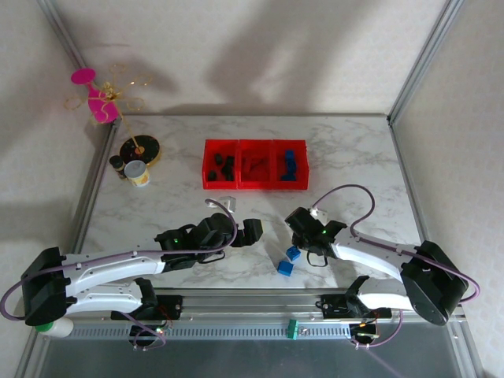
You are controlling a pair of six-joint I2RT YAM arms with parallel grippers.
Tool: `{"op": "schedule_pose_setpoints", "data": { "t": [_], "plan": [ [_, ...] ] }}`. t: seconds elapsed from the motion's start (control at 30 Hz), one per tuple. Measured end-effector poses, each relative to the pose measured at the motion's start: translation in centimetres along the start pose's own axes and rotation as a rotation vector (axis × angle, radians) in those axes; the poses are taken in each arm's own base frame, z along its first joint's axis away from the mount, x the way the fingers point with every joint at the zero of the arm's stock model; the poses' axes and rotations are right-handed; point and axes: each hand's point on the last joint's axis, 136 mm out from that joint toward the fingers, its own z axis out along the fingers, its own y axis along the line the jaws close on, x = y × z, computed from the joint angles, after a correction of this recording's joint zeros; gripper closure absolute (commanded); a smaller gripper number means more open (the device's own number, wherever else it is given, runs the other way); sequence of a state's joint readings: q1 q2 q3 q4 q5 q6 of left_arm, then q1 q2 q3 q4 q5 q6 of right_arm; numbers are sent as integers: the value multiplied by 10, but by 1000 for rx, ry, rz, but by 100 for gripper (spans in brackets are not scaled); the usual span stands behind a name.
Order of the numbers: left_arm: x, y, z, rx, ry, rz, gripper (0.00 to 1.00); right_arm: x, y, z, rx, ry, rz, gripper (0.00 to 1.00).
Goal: Sort the legos into containers by color
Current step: Pick up the lego from the bottom-center of the table.
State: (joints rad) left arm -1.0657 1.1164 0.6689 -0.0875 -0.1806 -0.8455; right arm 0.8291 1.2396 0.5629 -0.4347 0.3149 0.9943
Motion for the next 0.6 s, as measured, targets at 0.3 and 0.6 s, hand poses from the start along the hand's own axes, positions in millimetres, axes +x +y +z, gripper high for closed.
{"op": "schedule_pose_setpoints", "data": {
  "t": [0.3, 0.6],
  "plan": [
    [-5, 1, -1, -13, -21, 8, 0, -43, 27, -25, -29, -112, -50, 69],
    [-44, -15, -8, -3, -108, -3, 0, -130, 67, -48, -85, -280, -63, 68]
  ]
}}
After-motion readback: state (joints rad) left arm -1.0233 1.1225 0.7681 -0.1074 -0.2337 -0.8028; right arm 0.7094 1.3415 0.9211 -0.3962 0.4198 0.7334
